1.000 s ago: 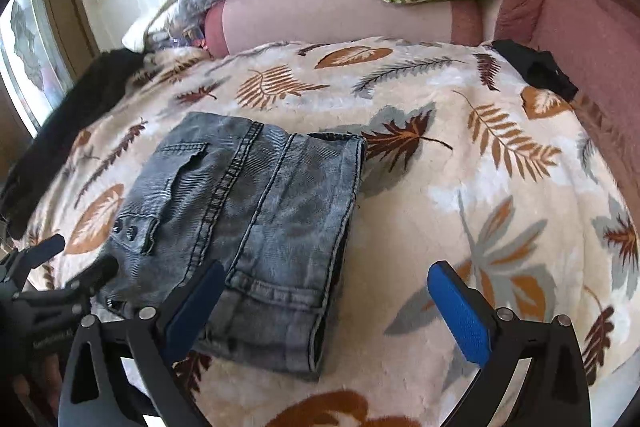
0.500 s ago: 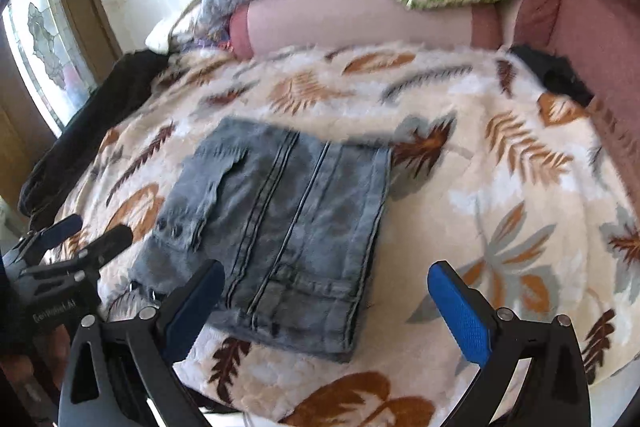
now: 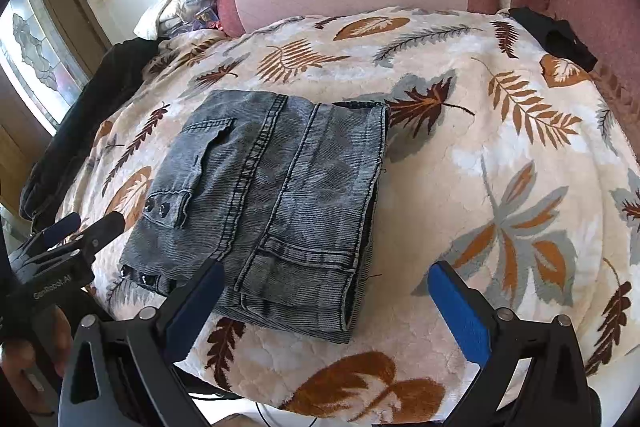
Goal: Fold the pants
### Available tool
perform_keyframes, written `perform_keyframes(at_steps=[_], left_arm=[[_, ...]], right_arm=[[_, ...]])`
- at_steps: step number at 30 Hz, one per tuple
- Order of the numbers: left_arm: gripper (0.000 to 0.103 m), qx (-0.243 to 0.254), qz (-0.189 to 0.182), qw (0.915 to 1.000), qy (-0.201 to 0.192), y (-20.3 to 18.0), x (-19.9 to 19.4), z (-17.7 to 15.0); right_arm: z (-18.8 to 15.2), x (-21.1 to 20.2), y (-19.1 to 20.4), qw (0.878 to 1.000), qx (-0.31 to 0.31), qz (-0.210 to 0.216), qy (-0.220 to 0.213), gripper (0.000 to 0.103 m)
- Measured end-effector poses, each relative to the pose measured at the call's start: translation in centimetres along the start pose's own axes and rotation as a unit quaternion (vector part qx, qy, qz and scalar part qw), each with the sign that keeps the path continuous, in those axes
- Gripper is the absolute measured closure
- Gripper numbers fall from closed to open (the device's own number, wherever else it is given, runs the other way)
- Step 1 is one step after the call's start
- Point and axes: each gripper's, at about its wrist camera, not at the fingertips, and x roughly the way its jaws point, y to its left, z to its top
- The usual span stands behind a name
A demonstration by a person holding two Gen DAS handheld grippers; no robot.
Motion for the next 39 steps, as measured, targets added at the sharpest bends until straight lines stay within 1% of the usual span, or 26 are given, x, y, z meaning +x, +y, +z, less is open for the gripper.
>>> perform_keyframes(at_steps=[5,7,8,9,10,11,13,14,16,17,19,20,21,22,23,24,25,26,27,28,30,32,34,36,37,39], left_arm=[[0.001,0.001,-0.001,1.0,0.002,0.0,0.2,0.0],[0.001,0.001,-0.009,0.9999,0.008,0.2,0.6,0.0],[0.001,-0.001,-0.023,0.9996,0.014,0.3,0.9,0.1],[0.001,-0.006,-0.05,0.9984,0.026,0.7,1.5,0.2],[0.001,-0.014,-0.071,0.9968,0.035,1.1,2.1,0.4],[0.001,-0.027,-0.093,0.9944,0.043,1.6,2.8,0.6],[0.002,-0.061,-0.128,0.9875,0.069,2.7,4.6,1.4],[0.002,-0.084,-0.152,0.9813,0.083,3.5,5.6,2.0],[0.002,-0.116,-0.182,0.9726,0.086,4.4,6.7,2.7],[0.002,-0.123,-0.191,0.9697,0.091,4.6,7.4,3.0],[0.002,-0.118,-0.206,0.9659,0.103,4.1,8.4,3.3],[0.002,-0.114,-0.213,0.9637,0.114,3.8,9.2,3.2],[0.005,-0.11,-0.212,0.963,0.124,3.5,9.6,3.1],[0.012,-0.103,-0.214,0.962,0.135,3.0,10.1,2.9],[0.014,-0.092,-0.21,0.964,0.134,2.6,10.2,2.8],[0.03,-0.079,-0.204,0.9682,0.121,2.1,9.9,2.8],[0.06,-0.069,-0.218,0.9658,0.122,1.6,9.8,2.8],[0.061,-0.067,-0.223,0.9643,0.126,1.2,9.5,2.9],[0.069,-0.055,-0.204,0.9707,0.114,0.7,8.8,3.2],[0.074,-0.034,-0.192,0.9753,0.104,0.0,8.1,3.4],[0.076,0.008,-0.163,0.9848,0.06,-1.2,5.6,3.7],[0.076,0.025,-0.159,0.9869,0.016,-1.7,3.2,4.4],[0.076,0.022,-0.156,0.9873,-0.02,-1.4,1.4,5.4],[0.076,0.007,-0.163,0.9858,-0.04,-0.7,1.0,6.7],[0.075,-0.001,-0.163,0.9857,-0.042,-0.4,1.3,7.2],[0.072,-0.011,-0.165,0.9853,-0.041,0.1,2.9,7.7]], right_arm=[[-0.1,0.4,-0.5,1.0,0.009,0.009,0.008,0.0],[0.0,0.6,-1.2,0.999,0.026,0.025,0.017,0.0],[0.1,0.8,-1.7,0.998,0.039,0.041,0.022,0.0],[0.3,1.0,-2.3,0.996,0.057,0.063,0.029,0.0],[0.8,1.4,-3.4,0.99,0.089,0.098,0.041,0.0],[1.1,1.8,-4.2,0.986,0.11,0.118,0.047,0.0],[2.3,3.1,-7.0,0.973,0.174,0.139,0.056,0.001],[2.7,3.5,-7.7,0.968,0.192,0.15,0.058,0.001],[3.7,5.3,-9.1,0.946,0.237,0.207,0.081,0.001],[4.1,6.1,-9.2,0.939,0.247,0.221,0.093,0.002],[4.9,8.1,-8.2,0.935,0.234,0.238,0.123,0.004],[4.9,9.2,-7.5,0.934,0.23,0.235,0.141,0.012],[4.8,10.2,-7.0,0.934,0.229,0.226,0.156,0.015],[4.8,10.8,-6.4,0.938,0.225,0.216,0.154,0.015],[5.0,10.7,-6.0,0.94,0.221,0.211,0.152,0.02],[5.2,10.5,-5.3,0.946,0.207,0.199,0.152,0.045],[5.3,10.2,-4.4,0.952,0.185,0.187,0.153,0.061],[5.2,10.2,-4.2,0.953,0.18,0.19,0.153,0.071],[5.2,9.9,-3.6,0.958,0.166,0.18,0.148,0.074],[5.3,9.3,-2.8,0.965,0.144,0.167,0.139,0.075],[5.9,7.8,-1.6,0.975,0.113,0.155,0.114,0.078],[7.3,5.6,-0.6,0.982,0.088,0.145,0.079,0.078],[9.3,3.7,0.2,0.987,0.067,0.138,0.042,0.078],[10.8,2.8,0.4,0.989,0.053,0.137,0.02,0.078],[11.6,2.9,0.7,0.99,0.04,0.134,0.005,0.078],[12.2,4.2,0.6,0.991,0.034,0.13,0.0,0.075]])
